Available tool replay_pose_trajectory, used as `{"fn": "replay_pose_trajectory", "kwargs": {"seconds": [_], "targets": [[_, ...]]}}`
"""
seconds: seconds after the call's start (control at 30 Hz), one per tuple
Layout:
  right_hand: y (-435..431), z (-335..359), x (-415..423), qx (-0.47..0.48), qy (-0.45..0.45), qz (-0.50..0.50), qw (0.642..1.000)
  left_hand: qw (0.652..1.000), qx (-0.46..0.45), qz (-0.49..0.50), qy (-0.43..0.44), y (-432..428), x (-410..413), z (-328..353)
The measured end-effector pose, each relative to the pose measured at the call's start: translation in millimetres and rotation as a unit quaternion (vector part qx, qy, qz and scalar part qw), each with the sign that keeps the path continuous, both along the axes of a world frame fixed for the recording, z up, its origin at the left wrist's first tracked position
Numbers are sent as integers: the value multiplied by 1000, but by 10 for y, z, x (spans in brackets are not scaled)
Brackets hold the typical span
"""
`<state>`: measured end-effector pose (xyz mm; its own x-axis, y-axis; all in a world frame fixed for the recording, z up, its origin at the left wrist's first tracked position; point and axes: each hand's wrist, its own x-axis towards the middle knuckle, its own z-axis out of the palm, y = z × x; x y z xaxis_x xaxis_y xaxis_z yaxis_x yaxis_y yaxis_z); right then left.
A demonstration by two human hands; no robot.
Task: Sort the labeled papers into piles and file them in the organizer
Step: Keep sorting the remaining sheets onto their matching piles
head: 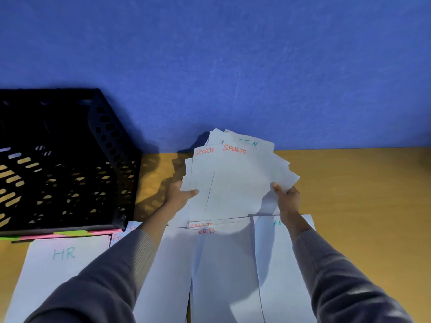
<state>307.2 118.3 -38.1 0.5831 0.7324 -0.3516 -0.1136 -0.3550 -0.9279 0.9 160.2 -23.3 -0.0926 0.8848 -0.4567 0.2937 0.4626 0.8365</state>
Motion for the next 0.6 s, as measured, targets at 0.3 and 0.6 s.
{"fn": "replay_pose_trajectory", "kwargs": {"seconds": [0.3,0.6], "targets": [[337,210,31,-24,-29,9,999,997,61,51,-6,178,-86,120],[436,102,-133,-33,1,-8,999,990,124,49,47,405,-164,269]]}}
